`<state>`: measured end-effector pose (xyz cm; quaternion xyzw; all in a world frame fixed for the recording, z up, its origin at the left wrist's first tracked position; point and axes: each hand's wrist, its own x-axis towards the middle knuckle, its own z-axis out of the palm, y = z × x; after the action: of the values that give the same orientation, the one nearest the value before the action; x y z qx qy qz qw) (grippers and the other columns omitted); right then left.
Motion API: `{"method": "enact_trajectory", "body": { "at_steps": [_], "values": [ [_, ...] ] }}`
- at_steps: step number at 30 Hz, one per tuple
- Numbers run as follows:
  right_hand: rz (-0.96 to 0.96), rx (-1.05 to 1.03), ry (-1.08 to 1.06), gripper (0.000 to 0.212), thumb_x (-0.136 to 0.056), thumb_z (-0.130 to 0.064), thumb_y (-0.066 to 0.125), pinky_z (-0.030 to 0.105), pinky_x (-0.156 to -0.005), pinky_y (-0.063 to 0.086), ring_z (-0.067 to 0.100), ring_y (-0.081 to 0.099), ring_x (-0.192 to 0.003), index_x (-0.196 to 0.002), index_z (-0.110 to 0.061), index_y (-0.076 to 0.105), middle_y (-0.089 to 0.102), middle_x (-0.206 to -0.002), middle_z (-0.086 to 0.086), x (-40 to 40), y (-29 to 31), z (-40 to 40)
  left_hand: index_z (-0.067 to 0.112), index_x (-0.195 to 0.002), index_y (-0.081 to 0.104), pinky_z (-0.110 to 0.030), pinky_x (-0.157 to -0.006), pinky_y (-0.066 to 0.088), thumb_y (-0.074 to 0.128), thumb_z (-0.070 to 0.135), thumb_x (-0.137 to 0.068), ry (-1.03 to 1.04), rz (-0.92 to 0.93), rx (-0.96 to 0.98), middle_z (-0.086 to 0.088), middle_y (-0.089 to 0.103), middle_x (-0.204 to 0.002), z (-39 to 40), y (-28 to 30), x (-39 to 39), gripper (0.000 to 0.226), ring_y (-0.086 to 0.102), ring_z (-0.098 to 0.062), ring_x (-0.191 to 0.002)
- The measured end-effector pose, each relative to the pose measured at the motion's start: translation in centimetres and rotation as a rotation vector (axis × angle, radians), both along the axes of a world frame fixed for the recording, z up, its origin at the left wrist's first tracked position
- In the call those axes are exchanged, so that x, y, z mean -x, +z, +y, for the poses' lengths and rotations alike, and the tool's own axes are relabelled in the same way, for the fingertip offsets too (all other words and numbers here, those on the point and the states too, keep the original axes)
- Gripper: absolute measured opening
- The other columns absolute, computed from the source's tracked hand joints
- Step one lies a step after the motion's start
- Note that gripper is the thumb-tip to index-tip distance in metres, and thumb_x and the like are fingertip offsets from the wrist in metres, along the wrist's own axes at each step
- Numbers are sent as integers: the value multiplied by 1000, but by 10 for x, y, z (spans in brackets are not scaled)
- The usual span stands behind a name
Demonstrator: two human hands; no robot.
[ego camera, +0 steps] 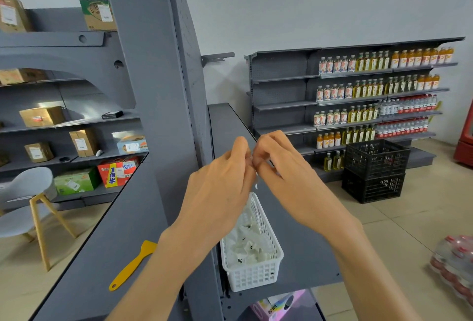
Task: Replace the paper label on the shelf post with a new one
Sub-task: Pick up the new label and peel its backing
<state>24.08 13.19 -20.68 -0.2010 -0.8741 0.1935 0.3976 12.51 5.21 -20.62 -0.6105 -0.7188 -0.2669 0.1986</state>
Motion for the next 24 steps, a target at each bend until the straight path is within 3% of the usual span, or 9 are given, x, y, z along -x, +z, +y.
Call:
{"method": "enact_trajectory", "body": {
  "at_steps": [3,8,11,16,22,24],
  "values": [
    [34,40,29,16,-99,-20,45,38,-72,48,12,51,-74,-83,-21,48,43,-91,-15,1,-4,5,24,-94,30,-22,-49,40,22,38,-100,-9,-26,4,6,55,-73,1,-1,-1,17,51,-14,-55],
    [79,140,63,18,-97,-20,48,22,-68,38,6,51,-74,-79,-19,50,46,-88,-16,1,-5,9,19,-95,38,-37,-58,46,24,33,-102,-68,-195,24,1,62,-77,-1,2,-4,21,57,-24,-66],
    [122,187,69,19,-95,-20,50,23,-71,41,5,55,-79,-76,-22,51,48,-90,-17,2,-6,10,19,-95,39,-38,-60,46,26,30,-104,-81,-250,10,0,66,-83,-2,3,-6,19,58,-27,-70],
    [147,182,34,22,-96,-26,54,39,-83,51,13,60,-89,-75,-22,52,49,-96,-15,2,-8,10,21,-95,37,-41,-59,49,26,29,-106,-77,-210,-16,-2,65,-82,-1,1,-7,17,60,-29,-70],
    [137,166,40,20,-95,-22,55,21,-75,42,4,58,-79,-76,-19,56,50,-95,-15,-2,-6,14,20,-96,38,-42,-58,49,26,29,-107,-104,-186,-23,-2,63,-81,-4,1,-8,19,59,-28,-67],
    [98,136,28,19,-94,-25,53,24,-74,44,4,59,-78,-76,-20,57,50,-92,-16,-5,-5,15,20,-96,39,-40,-58,49,26,29,-107,-122,-148,-23,0,61,-78,-4,1,-9,19,58,-25,-66]
  ]
}}
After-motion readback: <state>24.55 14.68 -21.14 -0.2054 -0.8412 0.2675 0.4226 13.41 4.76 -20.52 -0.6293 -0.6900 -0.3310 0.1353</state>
